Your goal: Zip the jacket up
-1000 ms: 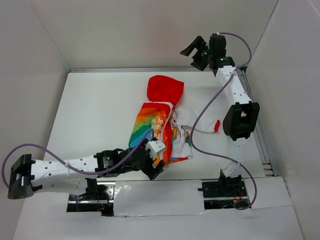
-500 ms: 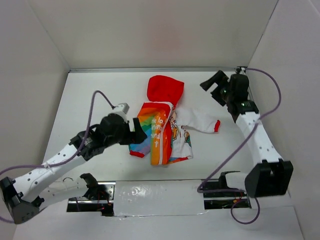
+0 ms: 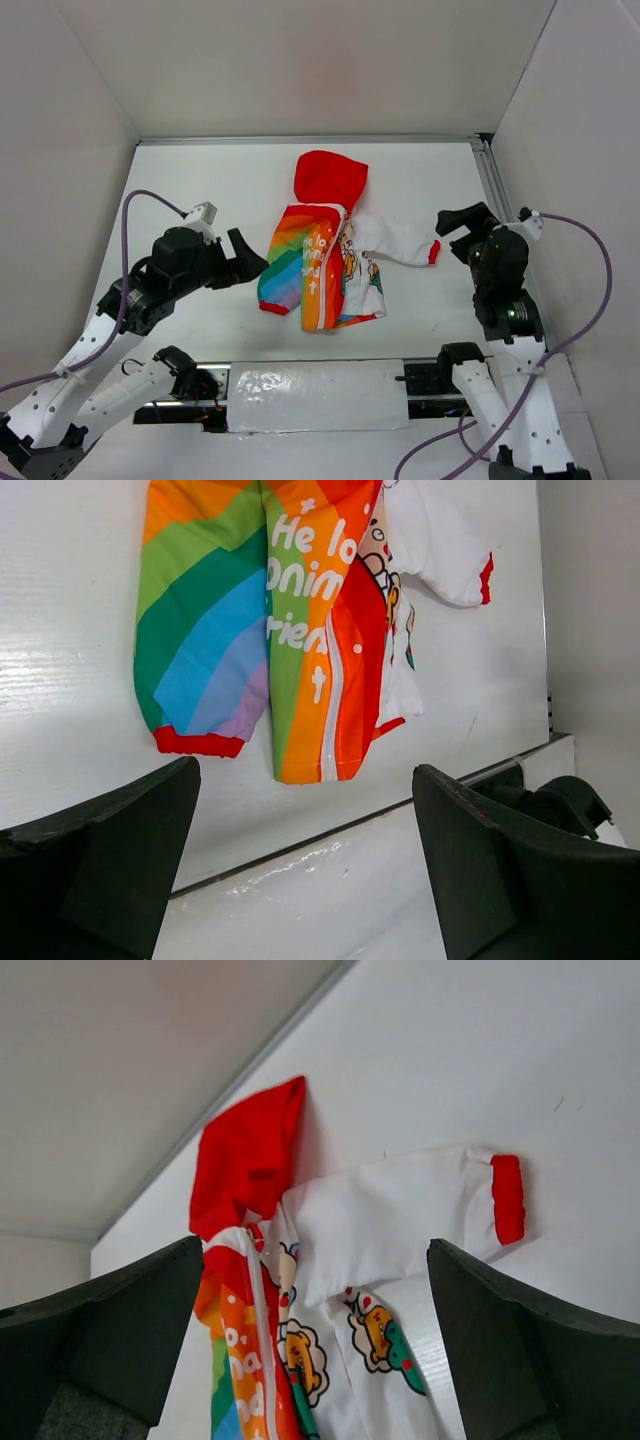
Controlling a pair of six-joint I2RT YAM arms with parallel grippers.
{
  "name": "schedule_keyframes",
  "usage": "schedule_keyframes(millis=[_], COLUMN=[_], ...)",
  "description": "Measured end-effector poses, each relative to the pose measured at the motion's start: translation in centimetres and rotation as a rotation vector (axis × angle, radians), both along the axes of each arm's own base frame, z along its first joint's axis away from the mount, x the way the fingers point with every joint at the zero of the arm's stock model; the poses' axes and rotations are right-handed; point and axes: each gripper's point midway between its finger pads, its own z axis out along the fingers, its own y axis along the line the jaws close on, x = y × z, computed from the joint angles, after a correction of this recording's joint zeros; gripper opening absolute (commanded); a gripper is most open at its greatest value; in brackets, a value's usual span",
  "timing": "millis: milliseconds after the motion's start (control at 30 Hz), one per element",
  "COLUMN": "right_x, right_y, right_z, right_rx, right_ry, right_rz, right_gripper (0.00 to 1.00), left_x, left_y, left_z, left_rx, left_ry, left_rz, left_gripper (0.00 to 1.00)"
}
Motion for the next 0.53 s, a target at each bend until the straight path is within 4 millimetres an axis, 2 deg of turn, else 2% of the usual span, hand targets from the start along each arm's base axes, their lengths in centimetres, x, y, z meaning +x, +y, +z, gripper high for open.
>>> schedule_keyframes(millis=[133, 200, 533], right_x=[-1.6, -1.9, -0.5], right_y=[-0.8, -0.9, -0.5], right_z=[2.1, 2.5, -0.6], right_rx=[-0.007, -0.007, -0.029], right_ry=[-0.088, -0.105, 0.017], right_rz=[-0.038, -0.045, -0.015], right_gripper=[1.0, 1.0, 1.0], left_x=[-0.5, -0.7, -0.6], left_y=[-0.5, -0.7, -0.8], left_z=[-0.2, -0.4, -1.3], left_rx=[0.004, 0.013, 0.025], left_ry=[0.007, 0.013, 0.043], left_rz=[-0.028, -0.037, -0.021], left_gripper=[0.99, 0.99, 0.99])
